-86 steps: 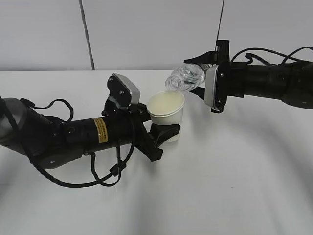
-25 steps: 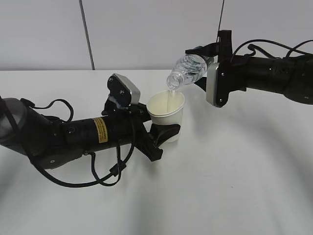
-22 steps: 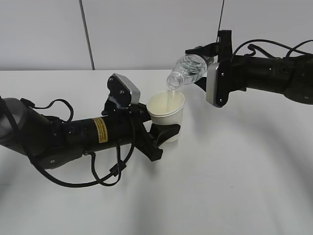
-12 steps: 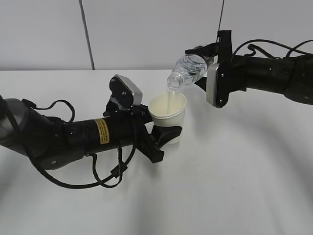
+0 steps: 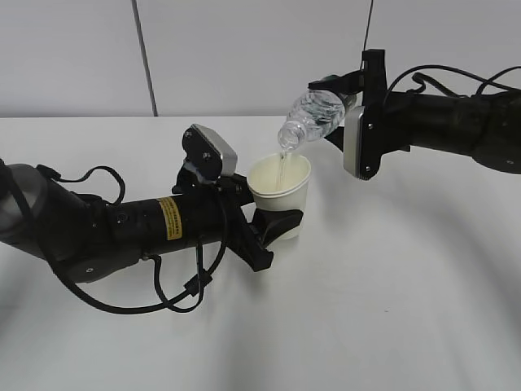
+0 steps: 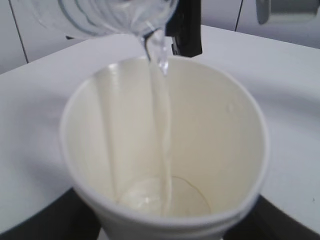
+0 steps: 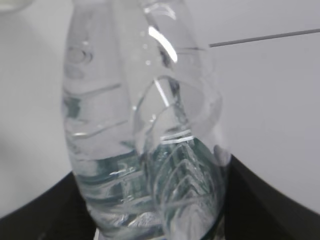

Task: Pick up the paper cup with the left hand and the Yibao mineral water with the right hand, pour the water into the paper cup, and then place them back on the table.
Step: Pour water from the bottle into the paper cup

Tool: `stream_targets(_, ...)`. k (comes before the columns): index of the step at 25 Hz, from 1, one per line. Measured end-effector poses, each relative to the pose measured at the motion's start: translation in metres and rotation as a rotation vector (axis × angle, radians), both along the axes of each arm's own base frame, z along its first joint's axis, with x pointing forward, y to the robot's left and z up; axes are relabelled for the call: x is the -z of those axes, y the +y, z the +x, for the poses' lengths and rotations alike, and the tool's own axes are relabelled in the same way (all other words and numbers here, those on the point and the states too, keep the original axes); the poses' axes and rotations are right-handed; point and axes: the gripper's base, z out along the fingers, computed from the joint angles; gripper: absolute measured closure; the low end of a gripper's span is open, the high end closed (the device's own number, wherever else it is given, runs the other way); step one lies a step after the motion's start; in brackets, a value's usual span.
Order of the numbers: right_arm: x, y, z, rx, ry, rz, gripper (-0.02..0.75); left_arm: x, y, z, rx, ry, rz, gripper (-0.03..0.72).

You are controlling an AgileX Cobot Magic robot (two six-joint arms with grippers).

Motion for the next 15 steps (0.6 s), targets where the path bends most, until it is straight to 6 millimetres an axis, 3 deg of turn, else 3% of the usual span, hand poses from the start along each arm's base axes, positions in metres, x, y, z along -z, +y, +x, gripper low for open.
stream_targets(15,0.0013,-0.0015,0.0010,0.014,-0.008,-0.031,0.265,0.0003,0.0001,0.0001,-0.001,0.002,0.004,0.279)
